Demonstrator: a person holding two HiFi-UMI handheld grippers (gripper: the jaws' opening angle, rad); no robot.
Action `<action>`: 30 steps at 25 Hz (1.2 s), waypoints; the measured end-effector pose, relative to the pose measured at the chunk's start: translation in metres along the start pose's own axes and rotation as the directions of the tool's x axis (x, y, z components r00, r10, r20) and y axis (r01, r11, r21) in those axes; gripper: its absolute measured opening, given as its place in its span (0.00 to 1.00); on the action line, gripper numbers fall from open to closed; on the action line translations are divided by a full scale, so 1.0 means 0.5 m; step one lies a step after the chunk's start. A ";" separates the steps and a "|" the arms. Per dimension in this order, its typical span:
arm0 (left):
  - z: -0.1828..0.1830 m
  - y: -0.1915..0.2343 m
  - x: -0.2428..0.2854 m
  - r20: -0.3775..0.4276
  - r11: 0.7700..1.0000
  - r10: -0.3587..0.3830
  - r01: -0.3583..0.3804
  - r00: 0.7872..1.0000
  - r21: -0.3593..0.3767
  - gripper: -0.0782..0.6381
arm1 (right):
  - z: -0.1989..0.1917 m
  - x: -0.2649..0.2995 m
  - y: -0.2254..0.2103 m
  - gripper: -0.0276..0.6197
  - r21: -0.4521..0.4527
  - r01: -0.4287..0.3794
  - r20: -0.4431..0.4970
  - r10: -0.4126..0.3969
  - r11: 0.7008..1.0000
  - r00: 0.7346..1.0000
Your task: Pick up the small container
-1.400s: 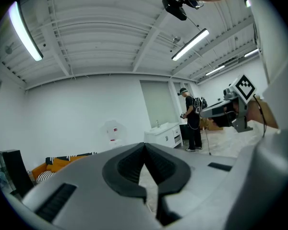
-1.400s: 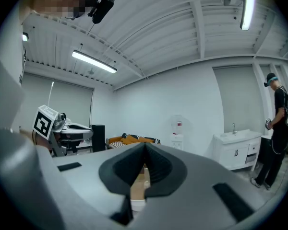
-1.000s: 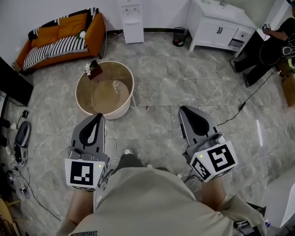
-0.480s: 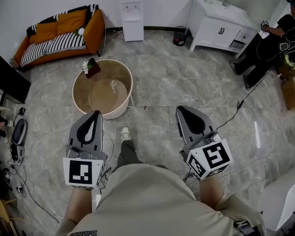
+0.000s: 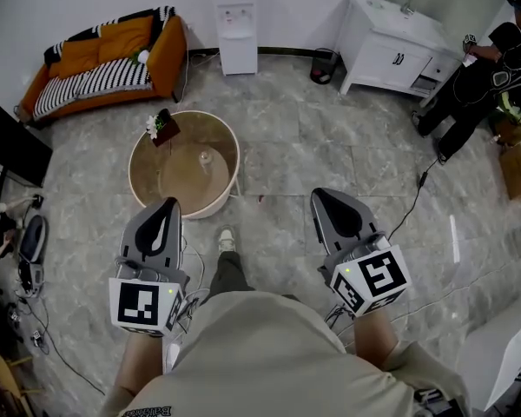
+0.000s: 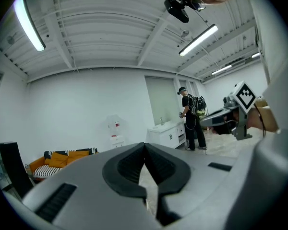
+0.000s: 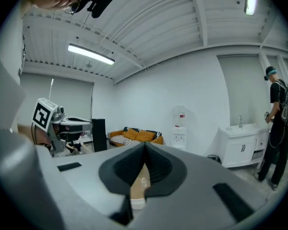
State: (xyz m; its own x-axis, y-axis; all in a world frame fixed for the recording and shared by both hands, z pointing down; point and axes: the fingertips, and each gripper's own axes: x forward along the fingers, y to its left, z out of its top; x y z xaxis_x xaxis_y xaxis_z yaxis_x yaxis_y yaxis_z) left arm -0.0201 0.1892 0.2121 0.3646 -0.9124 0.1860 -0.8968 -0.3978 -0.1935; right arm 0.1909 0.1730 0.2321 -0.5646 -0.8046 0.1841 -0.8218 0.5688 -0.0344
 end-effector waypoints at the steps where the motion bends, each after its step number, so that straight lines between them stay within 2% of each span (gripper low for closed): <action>1: 0.000 0.016 0.016 -0.005 1.000 0.002 -0.002 1.000 0.007 0.12 | 0.009 0.018 -0.002 0.04 0.024 -0.011 0.009 0.011 1.000 1.000; 8: -0.001 0.145 0.147 -0.026 1.000 -0.028 0.028 0.999 -0.002 0.12 | 0.066 0.188 -0.037 0.04 0.092 -0.005 0.024 0.003 0.996 1.000; 13: 0.000 0.271 0.240 -0.039 0.999 -0.049 0.049 0.998 -0.008 0.12 | 0.109 0.333 -0.040 0.04 0.043 0.032 -0.003 -0.032 0.999 0.999; 17: 0.015 0.363 0.307 -0.010 0.997 -0.074 0.074 0.997 -0.038 0.12 | 0.134 0.433 -0.041 0.04 0.045 0.052 -0.012 -0.052 0.998 0.999; 22: 0.019 0.456 0.387 0.005 0.995 -0.104 0.104 0.995 -0.011 0.12 | 0.162 0.543 -0.049 0.04 0.040 0.091 -0.013 -0.090 0.995 0.996; 30: 0.008 0.515 0.477 0.014 0.988 -0.154 0.154 0.988 -0.005 0.12 | 0.181 0.620 -0.075 0.04 0.037 0.148 -0.015 -0.148 0.988 0.989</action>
State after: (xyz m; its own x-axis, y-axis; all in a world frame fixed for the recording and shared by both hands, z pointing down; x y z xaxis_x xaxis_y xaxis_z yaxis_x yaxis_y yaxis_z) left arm -0.1631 -0.1311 0.2027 0.5020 -0.8414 0.2002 -0.8310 -0.5334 -0.1578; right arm 0.0398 -0.1133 0.2015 -0.4358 -0.8771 0.2018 -0.8987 0.4365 -0.0434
